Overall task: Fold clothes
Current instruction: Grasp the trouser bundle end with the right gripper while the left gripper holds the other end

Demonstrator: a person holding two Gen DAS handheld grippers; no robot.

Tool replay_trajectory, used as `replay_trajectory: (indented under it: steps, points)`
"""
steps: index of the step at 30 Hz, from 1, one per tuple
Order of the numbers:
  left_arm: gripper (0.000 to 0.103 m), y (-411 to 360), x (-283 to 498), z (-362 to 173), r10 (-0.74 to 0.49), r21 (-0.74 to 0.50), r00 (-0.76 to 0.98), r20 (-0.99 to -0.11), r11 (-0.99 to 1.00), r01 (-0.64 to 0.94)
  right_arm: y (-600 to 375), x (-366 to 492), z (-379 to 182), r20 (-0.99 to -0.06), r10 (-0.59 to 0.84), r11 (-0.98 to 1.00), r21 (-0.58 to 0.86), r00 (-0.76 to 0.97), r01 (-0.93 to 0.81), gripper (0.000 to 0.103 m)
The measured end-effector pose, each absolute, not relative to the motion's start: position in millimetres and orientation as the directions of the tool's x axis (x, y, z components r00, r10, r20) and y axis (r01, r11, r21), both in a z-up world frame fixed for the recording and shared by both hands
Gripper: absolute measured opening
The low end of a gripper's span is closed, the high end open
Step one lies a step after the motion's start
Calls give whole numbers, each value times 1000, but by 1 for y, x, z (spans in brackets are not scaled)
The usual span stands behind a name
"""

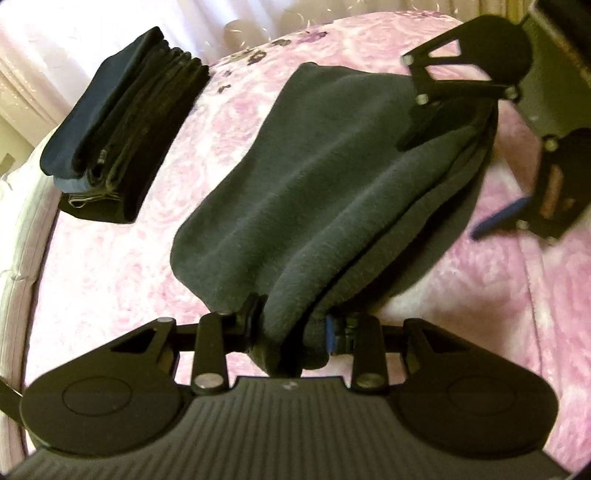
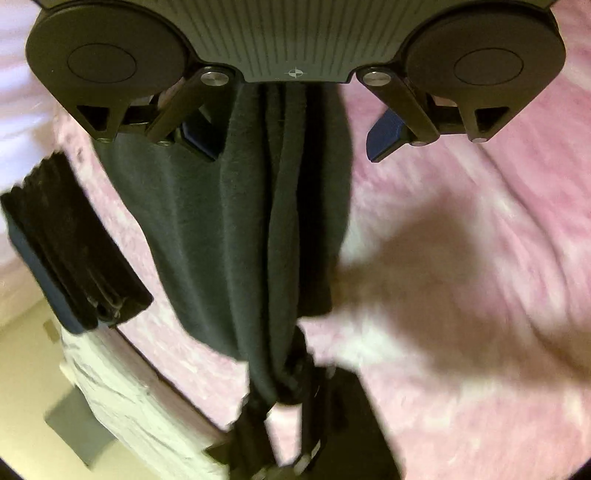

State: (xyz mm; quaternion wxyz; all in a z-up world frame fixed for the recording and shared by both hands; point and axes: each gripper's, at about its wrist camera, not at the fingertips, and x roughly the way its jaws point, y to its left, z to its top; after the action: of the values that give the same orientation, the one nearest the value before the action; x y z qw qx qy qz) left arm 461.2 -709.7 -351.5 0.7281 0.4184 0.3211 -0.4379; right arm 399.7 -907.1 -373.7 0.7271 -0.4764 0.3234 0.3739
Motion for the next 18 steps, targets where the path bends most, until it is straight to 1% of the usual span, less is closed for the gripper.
replay_trajectory:
  steps: [1,3,5,8,11,13,15,16,17,18]
  points:
    - [30,-710,459,-354,-367,339,416,-832,257,905,-908,403,-373,-824,235,272,-453,516,-849,65]
    - [31,-709,452,-358,-360,378,435,-825,219,899,-912,413,-368,-826,237,303,-437,512,-847,46]
    - [32,-712,447,-363,-349,452,472,-810,141,881,-918,425,-353,-841,247,357,-383,482,-852,40]
    - [32,-714,439,-370,-346,559,528,-775,14,829,-922,436,-341,-855,264,397,-325,446,-858,36]
    - [32,-713,438,-376,-346,596,553,-758,-23,803,-921,445,-335,-872,269,422,-275,409,-864,36]
    - [31,-713,438,-378,-343,597,556,-757,-16,802,-916,440,-336,-877,258,396,-287,406,-872,38]
    - [31,-713,439,-381,-340,599,561,-755,-9,801,-909,433,-338,-869,255,366,-319,425,-874,49]
    - [31,-713,439,-384,-340,604,566,-751,-7,797,-905,427,-339,-856,267,350,-343,443,-872,63]
    - [31,-714,439,-386,-340,608,570,-748,-6,794,-901,424,-340,-842,286,336,-360,458,-870,74]
    - [31,-714,438,-390,-341,614,575,-744,-7,790,-897,421,-341,-828,306,324,-373,470,-869,75]
